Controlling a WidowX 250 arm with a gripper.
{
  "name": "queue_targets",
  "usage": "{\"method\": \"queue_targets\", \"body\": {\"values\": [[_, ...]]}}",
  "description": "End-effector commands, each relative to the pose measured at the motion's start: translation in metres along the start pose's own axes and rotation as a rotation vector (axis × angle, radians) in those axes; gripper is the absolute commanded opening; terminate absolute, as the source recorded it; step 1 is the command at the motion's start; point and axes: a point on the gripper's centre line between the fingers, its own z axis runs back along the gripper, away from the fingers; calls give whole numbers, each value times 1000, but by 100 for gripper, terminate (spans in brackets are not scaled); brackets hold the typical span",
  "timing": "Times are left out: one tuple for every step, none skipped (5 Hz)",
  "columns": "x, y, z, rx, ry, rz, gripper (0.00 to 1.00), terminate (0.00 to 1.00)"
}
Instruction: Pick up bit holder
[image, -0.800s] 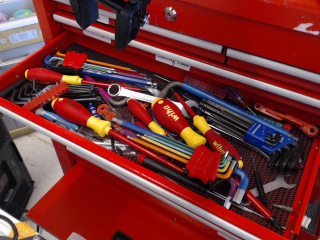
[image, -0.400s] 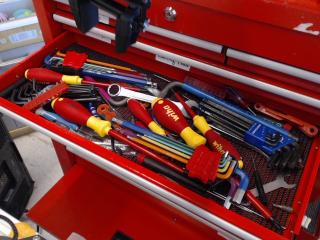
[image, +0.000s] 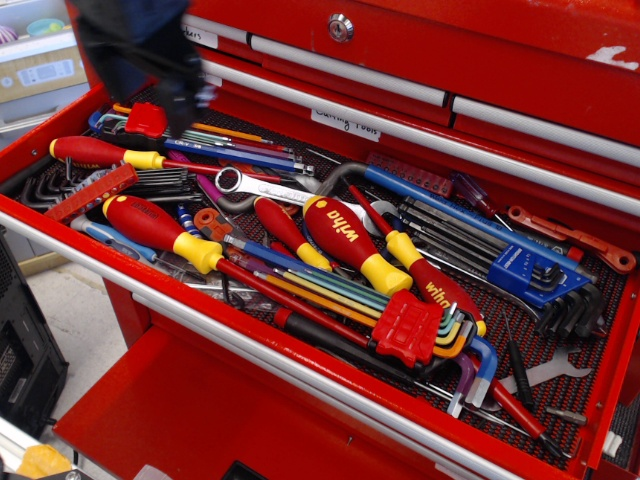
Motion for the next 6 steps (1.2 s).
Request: {"method": "queue_targets", "body": {"values": [[-11, 32, -19, -22, -16, -62, 100, 0], [-21, 45, -34, -39, -28, -97, 100, 0], [-29, 59, -52, -38, -57, -141, 100, 0], [-36, 65, -65, -50, -79, -159, 100, 0], [-37, 73, -76, -64, -89, -167, 100, 0], [-40, 81, -89, -72, -104, -171, 100, 0]]}}
